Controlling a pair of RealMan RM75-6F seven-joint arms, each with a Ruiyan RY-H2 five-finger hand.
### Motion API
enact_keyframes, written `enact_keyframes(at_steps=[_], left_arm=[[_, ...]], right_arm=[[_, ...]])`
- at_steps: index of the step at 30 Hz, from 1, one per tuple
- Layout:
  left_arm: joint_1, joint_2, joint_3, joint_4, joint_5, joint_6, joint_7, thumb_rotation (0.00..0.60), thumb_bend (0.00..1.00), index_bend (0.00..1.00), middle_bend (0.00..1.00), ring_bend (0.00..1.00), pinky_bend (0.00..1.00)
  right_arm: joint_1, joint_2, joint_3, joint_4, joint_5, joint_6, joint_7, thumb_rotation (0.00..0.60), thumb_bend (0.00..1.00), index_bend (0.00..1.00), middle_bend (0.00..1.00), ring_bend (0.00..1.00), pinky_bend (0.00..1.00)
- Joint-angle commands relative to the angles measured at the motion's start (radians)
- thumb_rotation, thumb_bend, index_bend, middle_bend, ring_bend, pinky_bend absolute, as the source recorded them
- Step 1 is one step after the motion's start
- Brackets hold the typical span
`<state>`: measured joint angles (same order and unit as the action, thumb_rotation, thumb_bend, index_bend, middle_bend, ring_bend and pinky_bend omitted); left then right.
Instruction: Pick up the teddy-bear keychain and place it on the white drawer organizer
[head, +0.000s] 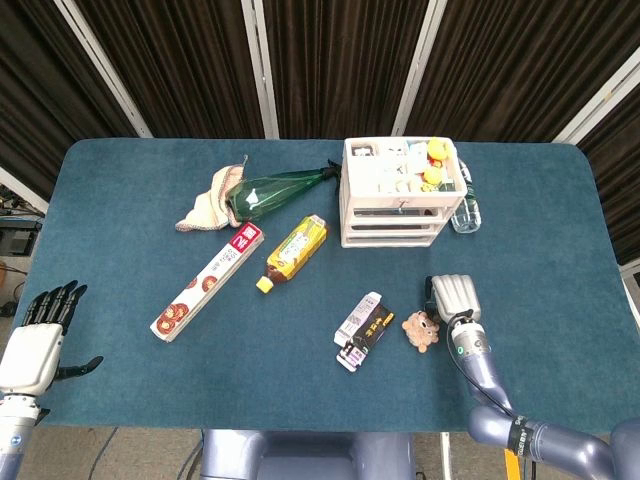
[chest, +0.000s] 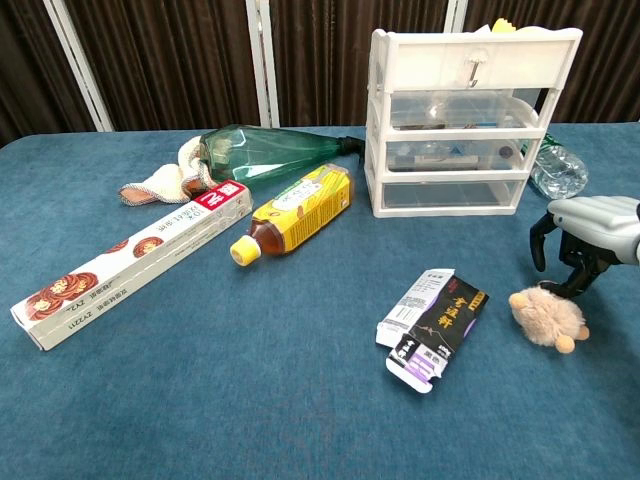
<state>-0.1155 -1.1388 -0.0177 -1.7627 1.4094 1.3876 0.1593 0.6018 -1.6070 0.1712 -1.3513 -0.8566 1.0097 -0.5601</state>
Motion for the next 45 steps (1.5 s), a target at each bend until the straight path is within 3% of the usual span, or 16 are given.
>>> enact_keyframes(at_steps=[1,15,23,45], left_arm=[[0.000,0.000,0.000,0.000,0.001,0.001,0.000,0.600,0.10,0.00,0.00,0.00,0.00],[-0.002,0.001,-0.002,-0.002,-0.007,-0.004,-0.002,0.600,0.10,0.00,0.00,0.00,0.00],[-0.002,0.004,-0.001,-0.004,-0.007,-0.005,-0.009,0.600,0.10,0.00,0.00,0.00,0.00],[-0.002,0.004,-0.002,-0.006,-0.009,-0.004,-0.007,0.600,0.10,0.00,0.00,0.00,0.00]], right_arm=[[0.002,-0.002,0.000,0.003,0.004,-0.001,0.001,0.600,0.25,0.53,1.00,1.00,0.88],[0.027,-0.041,0.008,0.041,0.032,-0.015,-0.018,0.600,0.25,0.53,1.00,1.00,0.88],[0.030,-0.051,0.003,0.059,0.065,-0.018,-0.041,0.600,0.33,0.55,1.00,1.00,0.88],[0.026,-0.018,-0.003,-0.007,0.058,0.002,-0.040,0.600,0.34,0.50,1.00,1.00,0.88]])
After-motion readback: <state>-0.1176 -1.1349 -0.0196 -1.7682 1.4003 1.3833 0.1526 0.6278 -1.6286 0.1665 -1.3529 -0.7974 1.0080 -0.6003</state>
